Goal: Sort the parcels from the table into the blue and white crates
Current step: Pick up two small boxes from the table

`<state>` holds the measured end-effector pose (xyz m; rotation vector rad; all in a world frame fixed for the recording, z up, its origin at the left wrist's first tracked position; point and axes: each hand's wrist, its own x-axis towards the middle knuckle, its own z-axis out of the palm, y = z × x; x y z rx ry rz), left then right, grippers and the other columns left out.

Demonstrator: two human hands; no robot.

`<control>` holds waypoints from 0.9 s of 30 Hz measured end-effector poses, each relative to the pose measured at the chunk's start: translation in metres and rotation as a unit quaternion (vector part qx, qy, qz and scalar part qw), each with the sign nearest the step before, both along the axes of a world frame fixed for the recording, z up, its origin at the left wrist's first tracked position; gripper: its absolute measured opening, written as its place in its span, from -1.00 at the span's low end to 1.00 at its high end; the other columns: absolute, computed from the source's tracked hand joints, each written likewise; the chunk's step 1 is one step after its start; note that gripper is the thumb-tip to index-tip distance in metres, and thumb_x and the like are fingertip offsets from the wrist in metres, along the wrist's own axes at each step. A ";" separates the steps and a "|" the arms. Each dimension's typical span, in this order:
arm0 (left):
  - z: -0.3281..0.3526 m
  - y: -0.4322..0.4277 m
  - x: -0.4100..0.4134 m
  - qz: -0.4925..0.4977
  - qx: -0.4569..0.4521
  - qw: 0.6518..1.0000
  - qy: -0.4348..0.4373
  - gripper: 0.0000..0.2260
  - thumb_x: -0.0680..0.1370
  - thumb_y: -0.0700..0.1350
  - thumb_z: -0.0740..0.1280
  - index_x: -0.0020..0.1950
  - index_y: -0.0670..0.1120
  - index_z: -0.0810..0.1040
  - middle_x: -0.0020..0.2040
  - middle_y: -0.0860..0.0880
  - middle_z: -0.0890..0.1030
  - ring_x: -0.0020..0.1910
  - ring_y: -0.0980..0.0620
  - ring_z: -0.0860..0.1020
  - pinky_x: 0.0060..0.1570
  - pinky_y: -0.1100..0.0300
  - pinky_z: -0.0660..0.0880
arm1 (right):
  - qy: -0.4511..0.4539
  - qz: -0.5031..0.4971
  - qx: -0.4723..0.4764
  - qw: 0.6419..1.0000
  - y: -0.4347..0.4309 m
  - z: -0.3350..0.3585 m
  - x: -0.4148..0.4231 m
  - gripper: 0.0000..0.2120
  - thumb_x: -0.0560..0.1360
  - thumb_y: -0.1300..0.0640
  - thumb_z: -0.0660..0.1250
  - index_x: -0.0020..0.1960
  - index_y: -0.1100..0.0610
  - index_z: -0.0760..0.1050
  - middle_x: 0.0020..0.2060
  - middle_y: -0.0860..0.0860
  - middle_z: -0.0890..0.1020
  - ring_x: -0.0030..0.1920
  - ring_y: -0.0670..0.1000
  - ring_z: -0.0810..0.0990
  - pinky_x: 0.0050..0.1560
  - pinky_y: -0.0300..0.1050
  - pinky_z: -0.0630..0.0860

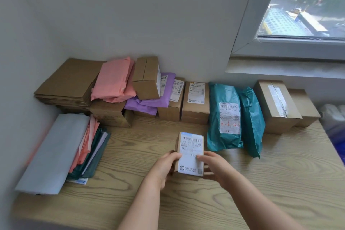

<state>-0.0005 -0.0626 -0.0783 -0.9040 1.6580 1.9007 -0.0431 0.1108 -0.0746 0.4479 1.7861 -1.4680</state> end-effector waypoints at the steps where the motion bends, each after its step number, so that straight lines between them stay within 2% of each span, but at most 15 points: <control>1: -0.005 0.000 0.003 -0.017 -0.010 1.000 -0.014 -0.80 0.60 -0.14 0.28 0.16 -0.07 0.63 -0.03 -0.03 0.74 -0.03 0.00 0.66 -0.03 0.18 0.48 | -0.009 0.009 0.020 1.000 -0.001 -0.008 0.003 -0.77 0.59 0.21 0.27 0.24 0.13 0.51 0.02 0.09 0.70 -0.01 0.12 0.69 -0.10 -0.04 0.61; 4: -0.013 0.001 0.013 -0.072 -0.038 0.995 -0.055 -0.77 0.63 -0.18 0.22 0.23 -0.06 0.59 0.04 0.05 0.70 -0.06 0.14 0.64 -0.23 0.30 0.47 | -0.040 0.038 0.058 0.997 -0.005 -0.026 0.010 -0.78 0.59 0.25 0.25 0.22 0.15 0.50 -0.04 0.07 0.68 -0.13 0.05 0.67 -0.26 -0.15 0.57; 7: -0.022 -0.005 0.014 -0.129 -0.073 0.986 -0.076 -0.74 0.62 -0.21 0.21 0.26 -0.09 0.58 0.09 0.01 0.68 -0.13 0.18 0.61 -0.38 0.41 0.44 | -0.061 0.057 0.081 0.993 -0.008 -0.040 0.012 -0.78 0.57 0.23 0.29 0.21 0.14 0.50 -0.03 0.07 0.69 -0.10 0.06 0.67 -0.17 -0.09 0.62; 9: -0.026 -0.010 0.009 -0.157 -0.106 0.979 -0.076 -0.71 0.59 -0.21 0.24 0.30 -0.17 0.56 0.15 -0.04 0.66 -0.08 0.13 0.60 -0.27 0.39 0.47 | -0.052 0.092 0.119 0.987 -0.014 -0.044 0.006 -0.77 0.54 0.18 0.32 0.20 0.13 0.51 -0.03 0.05 0.67 -0.12 0.04 0.64 -0.07 -0.04 0.61; 12: -0.022 -0.017 -0.004 -0.187 -0.169 0.965 -0.065 -0.59 0.52 -0.11 0.31 0.35 -0.19 0.52 0.25 -0.06 0.61 0.09 0.02 0.56 0.14 0.27 0.47 | 0.007 0.174 0.226 0.958 -0.020 -0.032 -0.012 -0.67 0.52 0.10 0.33 0.24 0.20 0.45 -0.06 0.03 0.59 -0.22 -0.03 0.52 -0.23 -0.17 0.50; 13: -0.017 -0.021 -0.012 -0.171 -0.201 0.963 -0.050 -0.60 0.55 -0.11 0.31 0.38 -0.15 0.50 0.29 -0.05 0.57 0.15 0.00 0.54 0.18 0.27 0.42 | 0.048 0.196 0.265 0.943 -0.023 -0.026 -0.022 -0.65 0.53 0.08 0.32 0.26 0.21 0.44 0.00 0.06 0.58 -0.17 -0.02 0.53 -0.17 -0.17 0.51; 14: -0.012 -0.026 -0.021 -0.132 -0.238 0.962 -0.029 -0.62 0.58 -0.14 0.28 0.41 -0.12 0.48 0.33 -0.05 0.55 0.20 -0.01 0.52 0.18 0.27 0.39 | 0.089 0.204 0.289 0.931 -0.027 -0.016 -0.032 -0.63 0.54 0.07 0.31 0.29 0.19 0.43 0.11 0.08 0.58 -0.03 0.01 0.57 -0.01 -0.14 0.52; 15: -0.004 -0.033 -0.032 -0.080 -0.267 0.960 -0.002 -0.66 0.61 -0.16 0.26 0.39 -0.09 0.50 0.34 -0.04 0.55 0.21 -0.01 0.53 0.14 0.26 0.39 | 0.121 0.196 0.293 0.928 -0.033 -0.006 -0.044 -0.58 0.55 0.05 0.32 0.36 0.19 0.42 0.25 0.08 0.56 0.12 0.03 0.57 0.15 -0.13 0.49; 16: 0.005 -0.039 -0.043 -0.022 -0.287 0.957 0.026 -0.70 0.62 -0.17 0.24 0.35 -0.06 0.53 0.31 -0.03 0.57 0.17 -0.01 0.55 0.10 0.24 0.41 | 0.146 0.178 0.280 0.932 -0.040 0.008 -0.055 -0.52 0.56 0.05 0.32 0.43 0.17 0.39 0.33 0.07 0.53 0.20 0.03 0.56 0.23 -0.11 0.46; 18: 0.026 -0.053 -0.064 0.077 -0.317 0.942 0.076 -0.73 0.62 -0.20 0.23 0.27 -0.03 0.57 0.24 -0.02 0.62 0.12 -0.03 0.57 0.06 0.19 0.46 | 0.191 0.146 0.241 0.940 -0.058 0.036 -0.076 -0.50 0.56 0.04 0.34 0.46 0.14 0.38 0.35 0.06 0.53 0.22 0.03 0.56 0.23 -0.11 0.47; 21: 0.064 -0.072 -0.092 0.151 -0.335 0.918 0.148 -0.68 0.61 -0.24 0.20 0.34 -0.06 0.52 0.29 -0.01 0.56 0.22 -0.05 0.54 0.15 0.10 0.48 | 0.231 0.128 0.183 0.947 -0.090 0.074 -0.101 -0.53 0.57 0.04 0.33 0.45 0.12 0.40 0.29 0.06 0.57 0.11 0.03 0.59 0.14 -0.08 0.51; 23: 0.083 -0.085 -0.109 0.167 -0.348 0.902 0.195 -0.64 0.63 -0.26 0.18 0.41 -0.07 0.46 0.36 -0.01 0.50 0.28 -0.03 0.50 0.19 0.10 0.46 | 0.244 0.125 0.150 0.950 -0.113 0.094 -0.112 -0.55 0.59 0.04 0.29 0.45 0.09 0.37 0.27 0.04 0.55 0.01 0.04 0.62 -0.02 -0.10 0.54; 25: 0.095 -0.101 -0.125 0.172 -0.378 0.880 0.230 -0.61 0.64 -0.28 0.15 0.46 -0.08 0.41 0.40 -0.04 0.45 0.33 -0.04 0.47 0.23 0.11 0.43 | 0.252 0.117 0.125 0.952 -0.133 0.105 -0.124 -0.54 0.60 0.02 0.29 0.47 0.04 0.34 0.30 0.02 0.53 0.08 0.06 0.62 -0.10 -0.16 0.53; 27: 0.101 -0.115 -0.139 0.168 -0.389 0.875 0.236 -0.59 0.66 -0.27 0.14 0.51 -0.09 0.33 0.45 -0.07 0.38 0.38 -0.06 0.43 0.30 0.09 0.40 | 0.257 0.103 0.101 0.956 -0.151 0.111 -0.134 -0.50 0.60 0.02 0.29 0.51 0.04 0.30 0.37 0.05 0.50 0.17 0.04 0.56 0.00 -0.18 0.48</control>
